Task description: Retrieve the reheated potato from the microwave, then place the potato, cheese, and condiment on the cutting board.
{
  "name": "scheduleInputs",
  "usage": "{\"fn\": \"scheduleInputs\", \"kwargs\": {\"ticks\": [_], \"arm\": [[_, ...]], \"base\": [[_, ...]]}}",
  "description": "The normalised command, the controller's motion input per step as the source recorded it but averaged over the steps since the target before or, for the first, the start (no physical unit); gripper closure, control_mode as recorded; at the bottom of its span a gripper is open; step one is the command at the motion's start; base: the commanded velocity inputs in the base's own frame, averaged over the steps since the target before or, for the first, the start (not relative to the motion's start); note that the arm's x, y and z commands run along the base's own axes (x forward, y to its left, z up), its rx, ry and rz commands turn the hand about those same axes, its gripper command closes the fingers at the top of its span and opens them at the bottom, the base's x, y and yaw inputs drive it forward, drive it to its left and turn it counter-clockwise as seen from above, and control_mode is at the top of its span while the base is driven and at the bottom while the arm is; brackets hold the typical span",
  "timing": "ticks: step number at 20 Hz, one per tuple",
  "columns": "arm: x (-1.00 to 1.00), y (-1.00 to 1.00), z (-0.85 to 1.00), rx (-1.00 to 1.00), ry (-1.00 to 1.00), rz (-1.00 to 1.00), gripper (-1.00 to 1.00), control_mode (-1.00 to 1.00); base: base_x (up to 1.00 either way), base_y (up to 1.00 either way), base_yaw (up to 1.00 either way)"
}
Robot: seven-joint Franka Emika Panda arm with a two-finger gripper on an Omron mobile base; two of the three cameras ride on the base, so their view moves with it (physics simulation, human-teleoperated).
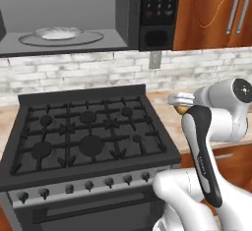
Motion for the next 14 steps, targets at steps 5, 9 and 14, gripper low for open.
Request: {"fn": "scheduleInputs", "kwargs": {"ticks": [5, 9, 14], "arm": [[0.0, 0.0, 0.0, 0.0, 0.0, 0.0, 1.0, 1.0], [0.0, 0.0, 0.0, 0.0, 0.0, 0.0, 1.0, 1.0], [0.0, 0.0, 0.0, 0.0, 0.0, 0.0, 1.0, 1.0]], "base": [[0.12, -0.75, 0.0], [0.13, -0.76, 0.0], [0.13, -0.76, 0.0]]}}
